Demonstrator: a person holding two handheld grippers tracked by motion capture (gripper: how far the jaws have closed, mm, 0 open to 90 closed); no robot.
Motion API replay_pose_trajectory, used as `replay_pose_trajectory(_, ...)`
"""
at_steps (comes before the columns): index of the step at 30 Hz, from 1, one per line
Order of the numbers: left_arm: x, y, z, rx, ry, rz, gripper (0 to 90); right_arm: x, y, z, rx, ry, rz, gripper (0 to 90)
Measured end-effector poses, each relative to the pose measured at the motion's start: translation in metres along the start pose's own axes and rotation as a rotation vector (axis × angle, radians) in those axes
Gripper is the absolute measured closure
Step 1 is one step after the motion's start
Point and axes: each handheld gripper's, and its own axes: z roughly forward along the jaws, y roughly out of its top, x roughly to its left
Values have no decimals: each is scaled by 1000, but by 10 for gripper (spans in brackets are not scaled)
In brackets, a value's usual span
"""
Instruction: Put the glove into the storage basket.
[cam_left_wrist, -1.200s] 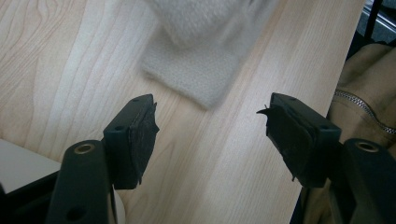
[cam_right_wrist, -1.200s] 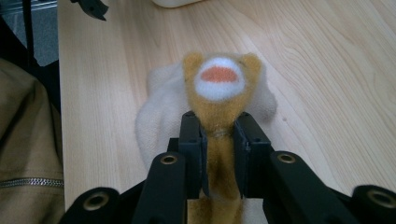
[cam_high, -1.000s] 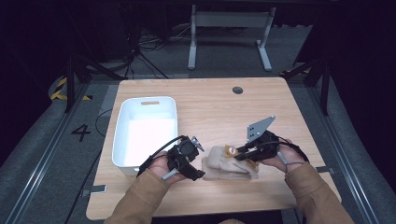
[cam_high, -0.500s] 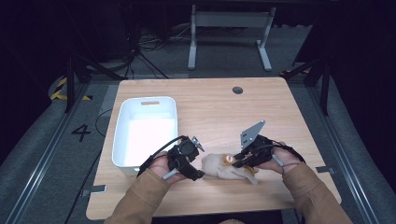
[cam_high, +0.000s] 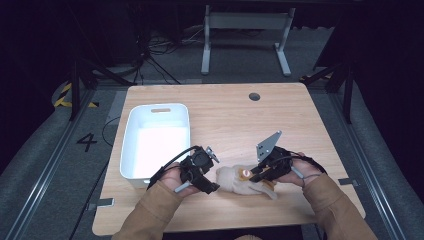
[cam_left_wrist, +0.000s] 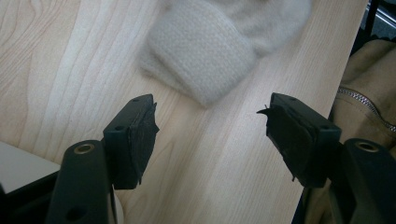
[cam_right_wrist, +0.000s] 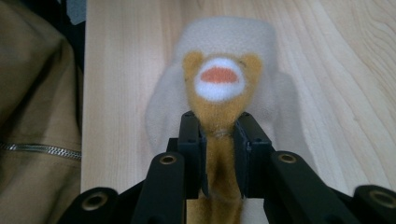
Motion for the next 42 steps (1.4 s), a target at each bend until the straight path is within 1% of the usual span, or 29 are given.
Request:
replay_pose_trajectory(1,0,0,0,1,0,-1,337,1,0,0,-5,1,-8,750)
replay_pose_trajectory(3,0,0,0,0,0,-1,337,1,1,0,-8,1,-8,750)
replay_pose_trajectory(5,0,0,0,2,1,0,337,0,0,0,-2,-11,-1,750)
replay_pose_trajectory(8,0,0,0,2,2,-1,337,-3,-1,0,23,-39,19,749)
replay_pose_trajectory(11,0,0,1,3,2,-2,337,-5,-2,1,35,-65,30,739)
replay_pose_trajectory(12,0,0,2,3,0,0,337,-5,-3,1,44,-86,31,725)
replay_pose_trajectory(14,-1,1,3,7,-1,-1,337,-8,-4,2,54,-108,32,706)
replay_pose_trajectory(15,-1,1,4,9,-1,2,337,-8,-4,3,61,-118,32,684)
replay_pose_trajectory(17,-2,1,5,13,-1,6,337,-10,-6,5,67,-159,36,590)
replay_pose_trajectory(19,-2,2,7,14,-4,4,337,-13,-7,7,80,-176,43,529)
replay_pose_trajectory(20,-2,2,7,15,-6,5,337,-13,-9,8,79,-207,38,484)
replay_pose_trajectory(21,-2,3,7,20,-5,9,337,-13,-9,7,82,-231,36,472)
replay_pose_trajectory(22,-2,3,8,17,-3,10,337,-15,-10,6,79,-234,44,470)
replay_pose_trajectory(24,-2,5,8,14,-1,12,327,-16,-12,3,71,-267,57,445)
replay_pose_trajectory(25,-2,6,9,7,2,4,317,-16,-14,1,62,-271,74,445)
replay_pose_trajectory(27,0,8,9,-4,1,-1,291,-16,-17,-6,22,-267,100,439)
replay_pose_trajectory(29,1,11,8,-20,-1,3,270,-16,-22,-14,-34,-273,139,436)
replay_pose_trajectory(31,2,14,8,-42,-2,-6,236,-16,-26,-24,-92,-291,185,436)
replay_pose_trajectory(33,1,17,9,-54,27,3,173,-15,-31,-32,-147,-302,227,441)
replay_pose_trajectory(34,1,18,9,-59,32,13,153,-14,-33,-36,-169,-314,246,441)
replay_pose_trajectory(36,1,21,11,-77,18,21,132,-12,-37,-42,-200,-349,279,440)
replay_pose_trajectory(38,2,25,13,-87,3,25,111,-11,-42,-47,-227,-373,299,440)
replay_pose_trajectory(41,3,29,16,-97,-11,26,105,-8,-49,-53,-261,-414,337,440)
replay_pose_trajectory(42,3,30,17,-102,-11,35,105,-8,-52,-56,-273,-426,351,440)
